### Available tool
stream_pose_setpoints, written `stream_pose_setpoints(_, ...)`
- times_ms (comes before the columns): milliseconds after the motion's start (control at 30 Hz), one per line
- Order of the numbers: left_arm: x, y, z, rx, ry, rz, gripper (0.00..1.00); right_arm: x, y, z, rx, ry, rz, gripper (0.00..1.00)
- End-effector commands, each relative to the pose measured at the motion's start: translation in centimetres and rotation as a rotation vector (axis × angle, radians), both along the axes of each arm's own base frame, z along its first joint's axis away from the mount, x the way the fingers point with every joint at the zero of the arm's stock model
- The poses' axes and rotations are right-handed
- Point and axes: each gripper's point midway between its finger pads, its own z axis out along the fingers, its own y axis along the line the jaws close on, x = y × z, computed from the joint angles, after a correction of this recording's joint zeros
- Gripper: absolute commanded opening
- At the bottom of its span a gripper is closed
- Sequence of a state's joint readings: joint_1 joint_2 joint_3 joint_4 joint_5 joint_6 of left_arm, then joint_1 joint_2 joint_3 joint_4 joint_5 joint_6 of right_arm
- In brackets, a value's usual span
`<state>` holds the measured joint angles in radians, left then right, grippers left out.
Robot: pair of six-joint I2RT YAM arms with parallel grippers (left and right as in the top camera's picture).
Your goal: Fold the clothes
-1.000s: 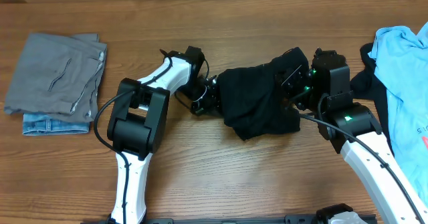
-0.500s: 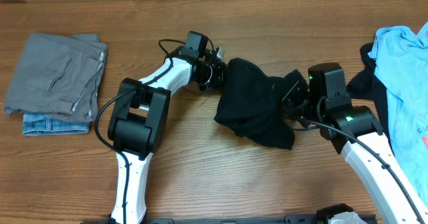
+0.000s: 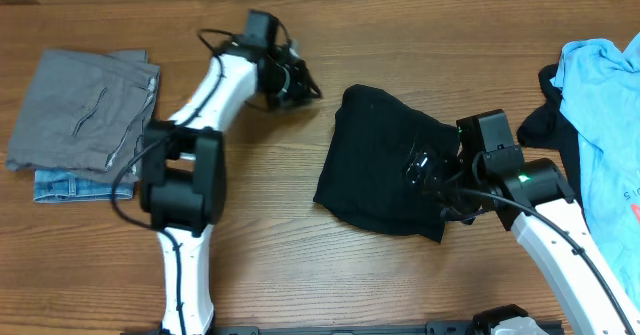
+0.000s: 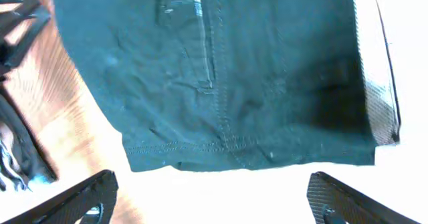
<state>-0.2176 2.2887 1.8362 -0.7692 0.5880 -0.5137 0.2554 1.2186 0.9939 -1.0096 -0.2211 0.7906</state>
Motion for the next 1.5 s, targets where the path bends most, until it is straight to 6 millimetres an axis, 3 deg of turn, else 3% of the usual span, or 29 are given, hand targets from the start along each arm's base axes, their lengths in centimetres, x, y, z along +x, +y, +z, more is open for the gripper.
stream_pose_setpoints(0, 1.5, 3.4, 7.4, 0.074, -0.163, 0.047, 0.26, 1.4, 0.2, 4.9, -0.016, -0.216, 0.118, 0.94)
stream_pose_setpoints(33, 0.1, 3.8, 8.6, 0.080, -0.134, 0.048, 0.26, 2.1, 0.1, 6.1, -0.041, -0.282, 0.156, 0.88)
stream_pose_setpoints(67, -1.4, 3.8, 8.7, 0.095, -0.100, 0.019, 0.24, 2.2, -0.3, 5.6, -0.064, -0.270, 0.150, 0.57)
stream_pose_setpoints(100, -1.9, 3.7, 8.5, 0.103, -0.088, -0.003, 0.24, 2.2, -0.3, 5.0, -0.072, -0.251, 0.150, 0.32)
stream_pose_setpoints(167, -2.9, 3.3, 7.7, 0.120, -0.075, -0.060, 0.25, 2.2, -0.6, 2.8, -0.096, -0.188, 0.148, 0.06)
stream_pose_setpoints(267, -4.0, 2.3, 6.0, 0.136, -0.036, -0.122, 0.35, 2.6, -1.6, -1.5, -0.177, -0.096, 0.134, 0.04)
stream_pose_setpoints(367, -4.6, 1.3, 3.9, 0.139, 0.014, -0.150, 0.35, 2.6, -1.5, -6.5, -0.204, -0.001, 0.187, 0.04)
stream_pose_setpoints(533, -5.9, 1.4, 1.0, 0.154, 0.118, -0.174, 0.34, 1.2, -1.9, -12.1, -0.233, 0.175, 0.205, 0.04)
stream_pose_setpoints(600, -6.9, 1.2, -0.1, 0.136, 0.158, -0.219, 0.34, 0.8, -2.0, -13.4, -0.240, 0.223, 0.209, 0.04)
stream_pose_setpoints(800, -9.7, 0.2, -0.4, 0.049, 0.232, -0.337, 0.33, 0.2, -2.1, -15.1, -0.248, 0.282, 0.214, 0.04)
stream_pose_setpoints(1133, -13.4, -1.9, 0.5, -0.036, 0.269, -0.495, 0.47, -1.8, -2.0, -17.2, -0.211, 0.310, 0.215, 0.04)
stream_pose_setpoints(1200, -13.7, -2.4, 0.8, -0.067, 0.261, -0.518, 0.58, -2.5, -1.7, -17.7, -0.187, 0.316, 0.216, 0.04)
stream_pose_setpoints(1267, -14.1, -2.9, 1.2, -0.104, 0.259, -0.537, 0.76, -3.0, -1.6, -18.0, -0.176, 0.324, 0.219, 0.04)
stream_pose_setpoints(1467, -16.3, -3.6, 1.5, -0.138, 0.282, -0.625, 0.90, -3.1, -1.6, -18.0, -0.174, 0.330, 0.220, 0.04)
